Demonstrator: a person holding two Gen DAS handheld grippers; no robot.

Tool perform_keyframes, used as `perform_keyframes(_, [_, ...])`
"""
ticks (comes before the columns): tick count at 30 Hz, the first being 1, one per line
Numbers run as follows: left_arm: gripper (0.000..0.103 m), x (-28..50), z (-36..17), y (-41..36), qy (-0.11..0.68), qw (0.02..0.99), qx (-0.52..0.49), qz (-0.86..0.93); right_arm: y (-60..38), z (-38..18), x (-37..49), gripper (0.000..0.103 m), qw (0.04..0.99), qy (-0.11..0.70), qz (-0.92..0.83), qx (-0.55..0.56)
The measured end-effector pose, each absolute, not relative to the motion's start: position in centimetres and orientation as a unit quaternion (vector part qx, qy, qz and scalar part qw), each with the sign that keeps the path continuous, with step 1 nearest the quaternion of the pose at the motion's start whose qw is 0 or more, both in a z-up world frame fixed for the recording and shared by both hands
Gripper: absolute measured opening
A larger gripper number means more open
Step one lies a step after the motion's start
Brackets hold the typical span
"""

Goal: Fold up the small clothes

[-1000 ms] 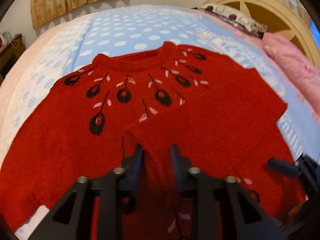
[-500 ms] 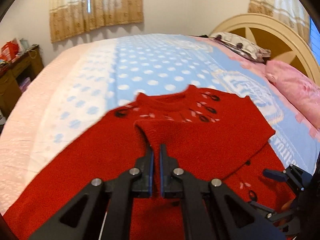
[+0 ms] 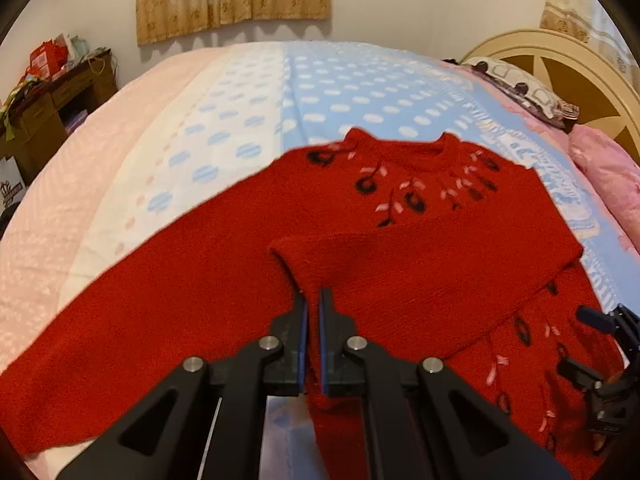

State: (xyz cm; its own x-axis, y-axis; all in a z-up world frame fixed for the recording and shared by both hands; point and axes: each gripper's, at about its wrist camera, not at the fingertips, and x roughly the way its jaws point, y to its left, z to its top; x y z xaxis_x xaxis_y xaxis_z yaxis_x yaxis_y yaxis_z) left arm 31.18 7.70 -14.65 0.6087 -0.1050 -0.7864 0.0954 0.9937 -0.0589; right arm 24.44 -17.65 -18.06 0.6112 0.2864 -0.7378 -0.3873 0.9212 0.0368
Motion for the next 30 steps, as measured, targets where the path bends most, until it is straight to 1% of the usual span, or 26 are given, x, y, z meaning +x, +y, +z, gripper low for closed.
perform_keyframes(3, [0.006,31.2,-15.6,7.8,0.444,0.894,-0.008,-0.052,-17.7,-18.3,24.6,0.072,0.893,0.404,0.187,-0.062])
perform_keyframes(4, [0.007,31.0,-15.7,7.9,0.443,0.895,-0.008,-0.049,-17.6,-18.4,24.6,0.072,0.892,0.406,0.187,-0.062])
perform_keyframes(5, [0.011,31.0,-15.9,7.9,0.442,0.896,-0.006,-0.044,-17.6,-18.5,24.9,0.072,0.891,0.408,0.187,-0.063])
perform_keyframes(8, [0.017,30.7,-16.2,8.1,0.443,0.896,-0.009,-0.037,-17.6,-18.5,25.1,0.072,0.887,0.417,0.187,-0.061])
perform_keyframes(10, [0.030,30.1,-16.0,8.1,0.442,0.896,-0.007,-0.034,-18.2,-17.8,25.2,0.072,0.881,0.430,0.189,-0.052])
perform_keyframes(11, [0.046,29.7,-15.7,8.0,0.438,0.898,-0.005,-0.032,-18.5,-17.2,25.2,0.072,0.880,0.435,0.185,-0.048])
perform_keyframes(12, [0.057,29.1,-15.2,8.0,0.425,0.905,0.000,-0.031,-19.2,-16.4,25.2,0.072,0.879,0.440,0.180,-0.041])
perform_keyframes(13, [0.061,28.8,-14.9,7.9,0.415,0.909,0.007,-0.029,-19.8,-15.8,25.3,0.072,0.878,0.443,0.179,-0.035])
perform_keyframes(15, [0.073,28.2,-14.5,7.7,0.396,0.917,0.035,-0.019,-21.2,-14.4,26.0,0.072,0.872,0.454,0.180,-0.025])
perform_keyframes(17, [0.075,28.4,-14.8,7.5,0.392,0.918,0.054,-0.007,-22.5,-13.2,27.1,0.072,0.879,0.449,0.162,-0.023])
perform_keyframes(20, [0.075,29.2,-16.2,7.7,0.414,0.909,0.057,0.013,-24.5,-12.3,29.6,0.072,0.896,0.427,0.119,-0.021])
perform_keyframes(22, [0.076,29.5,-16.9,8.0,0.425,0.904,0.049,0.016,-24.9,-13.0,31.6,0.072,0.898,0.425,0.113,-0.023])
perform_keyframes(24, [0.077,29.4,-16.8,8.1,0.422,0.905,0.046,0.017,-24.5,-15.1,33.5,0.072,0.889,0.444,0.106,-0.039])
perform_keyframes(27, [0.079,29.4,-16.9,8.5,0.423,0.905,0.038,0.017,-23.8,-19.1,35.4,0.073,0.859,0.499,0.099,-0.057])
perform_keyframes(28, [0.079,29.1,-16.9,8.6,0.424,0.905,0.036,0.018,-23.9,-19.0,35.2,0.075,0.869,0.483,0.095,-0.055])
perform_keyframes(30, [0.079,28.5,-16.6,9.0,0.422,0.906,0.027,0.018,-23.4,-18.5,34.7,0.075,0.871,0.479,0.085,-0.061])
